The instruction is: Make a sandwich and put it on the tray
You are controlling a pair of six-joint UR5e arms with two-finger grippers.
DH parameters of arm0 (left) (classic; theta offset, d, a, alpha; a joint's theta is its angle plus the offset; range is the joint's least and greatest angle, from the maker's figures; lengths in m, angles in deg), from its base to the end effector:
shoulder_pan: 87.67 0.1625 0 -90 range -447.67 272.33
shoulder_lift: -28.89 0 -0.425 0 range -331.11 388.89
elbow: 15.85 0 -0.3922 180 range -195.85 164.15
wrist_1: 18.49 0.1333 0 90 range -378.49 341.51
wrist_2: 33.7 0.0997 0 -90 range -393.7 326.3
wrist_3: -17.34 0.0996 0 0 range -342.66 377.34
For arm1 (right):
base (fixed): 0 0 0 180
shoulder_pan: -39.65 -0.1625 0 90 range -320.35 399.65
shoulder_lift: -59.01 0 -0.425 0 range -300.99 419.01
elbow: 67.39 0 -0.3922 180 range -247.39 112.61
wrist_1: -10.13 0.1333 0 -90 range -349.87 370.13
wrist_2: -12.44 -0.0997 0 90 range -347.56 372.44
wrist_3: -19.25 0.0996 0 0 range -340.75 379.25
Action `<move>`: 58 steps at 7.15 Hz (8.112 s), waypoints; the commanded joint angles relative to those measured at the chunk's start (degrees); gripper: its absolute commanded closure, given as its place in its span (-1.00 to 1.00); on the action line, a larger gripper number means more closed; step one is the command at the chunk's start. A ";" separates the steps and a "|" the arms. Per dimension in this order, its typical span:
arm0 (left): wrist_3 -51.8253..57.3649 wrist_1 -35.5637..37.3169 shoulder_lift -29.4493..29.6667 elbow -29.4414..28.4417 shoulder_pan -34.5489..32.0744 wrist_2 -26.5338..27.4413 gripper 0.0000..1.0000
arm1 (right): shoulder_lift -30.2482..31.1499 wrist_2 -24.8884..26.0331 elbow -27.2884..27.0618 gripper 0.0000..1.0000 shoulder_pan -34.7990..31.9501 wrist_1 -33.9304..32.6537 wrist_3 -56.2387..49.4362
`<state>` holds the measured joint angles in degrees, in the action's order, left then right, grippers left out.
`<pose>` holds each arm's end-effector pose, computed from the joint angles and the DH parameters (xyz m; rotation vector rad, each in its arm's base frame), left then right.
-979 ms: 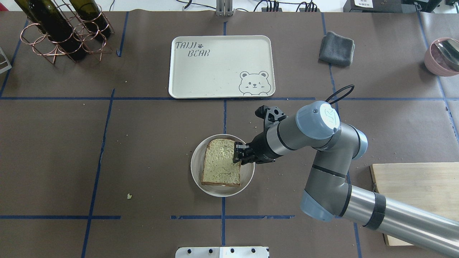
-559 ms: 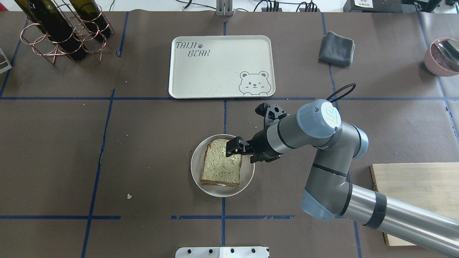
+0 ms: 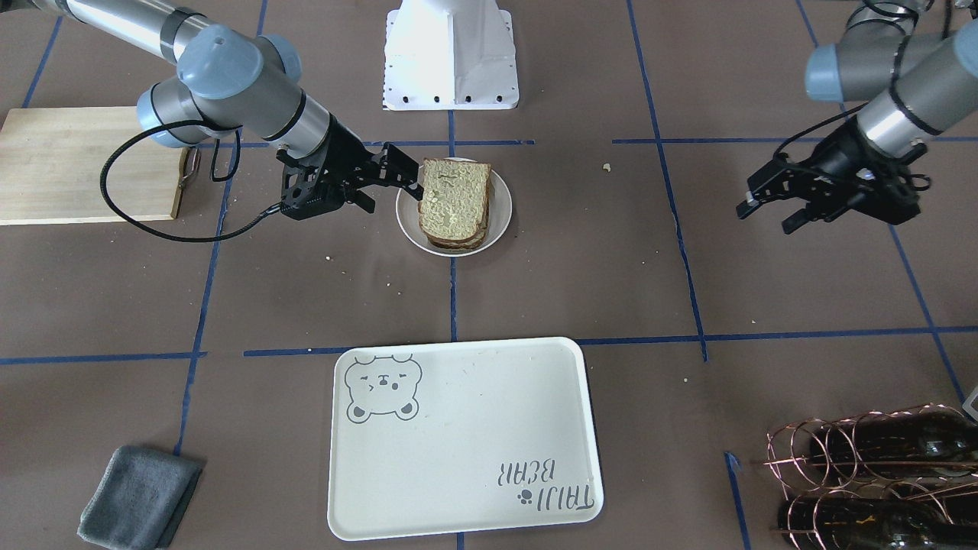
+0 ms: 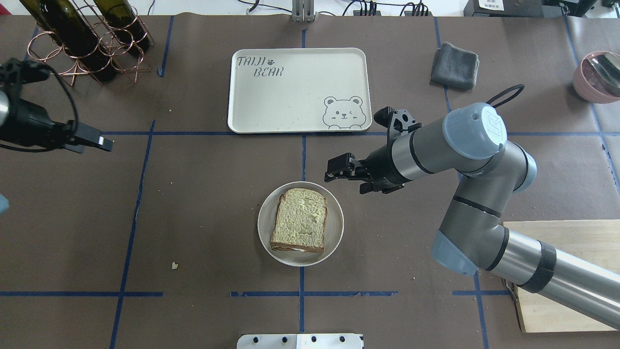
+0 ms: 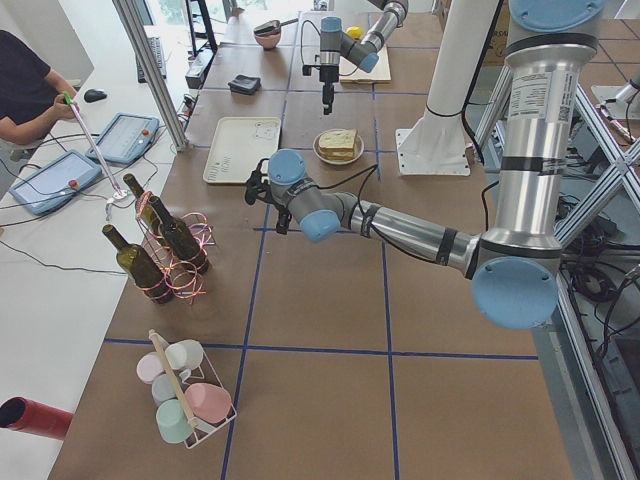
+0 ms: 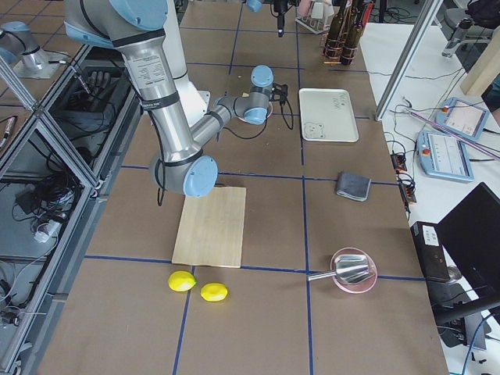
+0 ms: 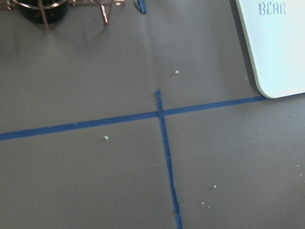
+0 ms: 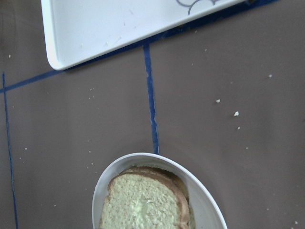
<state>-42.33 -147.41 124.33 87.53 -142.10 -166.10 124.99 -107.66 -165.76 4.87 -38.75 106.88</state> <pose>0.2527 -0.4671 0.4140 0.1472 1.1563 0.0007 -0.4577 -0.4193 0.2695 -0.0283 -1.3238 0.1438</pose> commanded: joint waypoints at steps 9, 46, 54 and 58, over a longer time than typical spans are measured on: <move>-23.31 9.31 20.83 -7.49 27.27 14.97 0.05 | 4.68 0.38 -1.12 -1.00 -2.65 1.06 -0.18; 45.88 4.97 -10.72 -3.46 -22.56 0.75 0.37 | 14.71 -12.28 -4.99 -1.00 -51.16 -58.15 -92.53; 76.10 51.14 -6.59 0.33 -42.25 -0.58 -1.00 | 16.35 -17.45 -2.97 -1.00 -45.87 -57.03 -88.37; 76.18 51.05 -6.94 -2.20 -39.54 -0.75 -1.00 | 19.88 -23.00 -2.26 -1.00 -51.78 -56.77 -94.84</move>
<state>33.82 -96.33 117.30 86.69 -183.07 -166.84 144.42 -130.42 -168.17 -46.43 -95.59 12.49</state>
